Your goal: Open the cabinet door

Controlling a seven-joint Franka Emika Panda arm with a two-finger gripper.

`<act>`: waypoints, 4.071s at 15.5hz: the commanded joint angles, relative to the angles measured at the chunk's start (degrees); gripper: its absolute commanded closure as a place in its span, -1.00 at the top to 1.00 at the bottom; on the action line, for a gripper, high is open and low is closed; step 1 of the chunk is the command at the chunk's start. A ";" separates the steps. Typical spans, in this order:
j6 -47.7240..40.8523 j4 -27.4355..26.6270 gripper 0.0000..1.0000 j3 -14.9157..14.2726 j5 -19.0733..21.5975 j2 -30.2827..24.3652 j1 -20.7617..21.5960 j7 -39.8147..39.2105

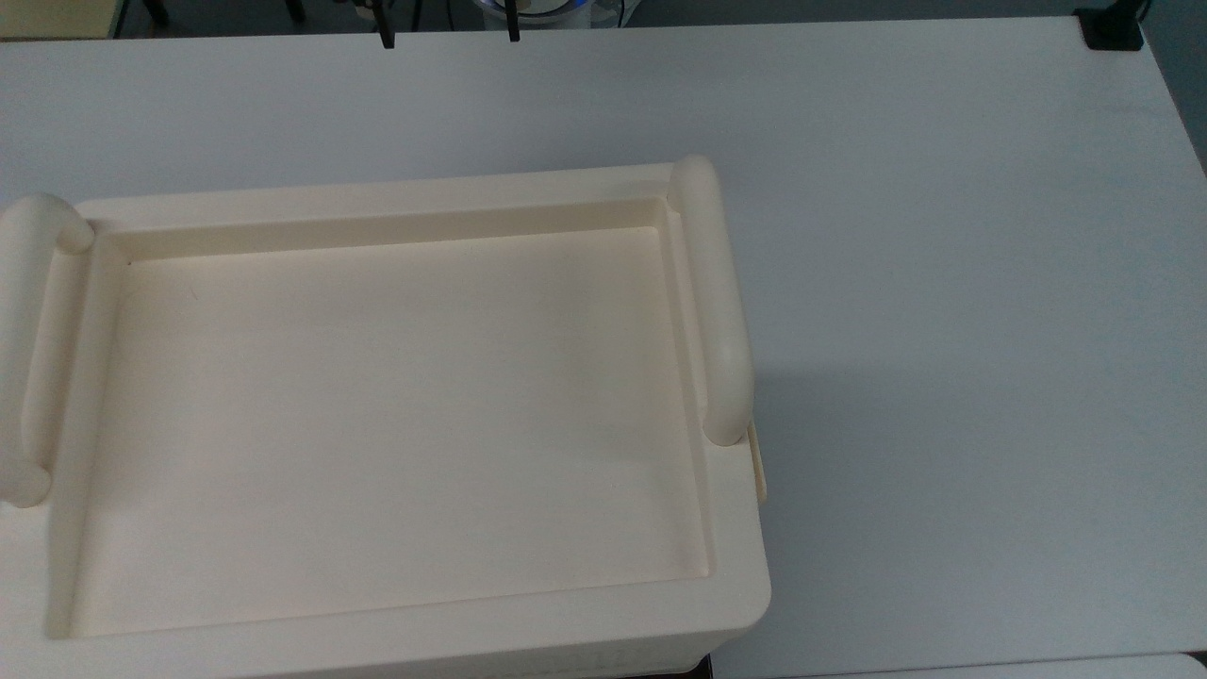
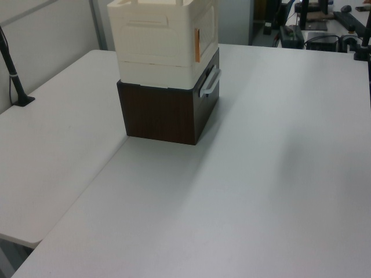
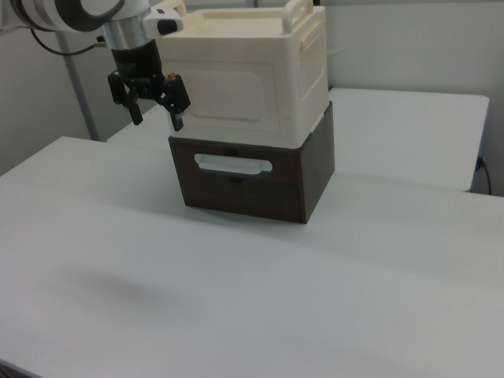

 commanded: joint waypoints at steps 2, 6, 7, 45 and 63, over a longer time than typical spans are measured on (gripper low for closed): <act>1.77 -2.30 1.00 -1.29 -0.82 -1.77 1.62 0.05; 1.86 -2.21 1.00 -1.46 -0.82 -1.68 1.63 -2.14; 1.68 -2.21 1.00 -1.46 -0.82 -1.77 1.63 -2.15; 27.42 -1.69 0.06 -2.70 10.34 1.56 1.54 -8.74; 40.00 -1.69 0.06 -1.03 12.63 6.22 6.64 -8.30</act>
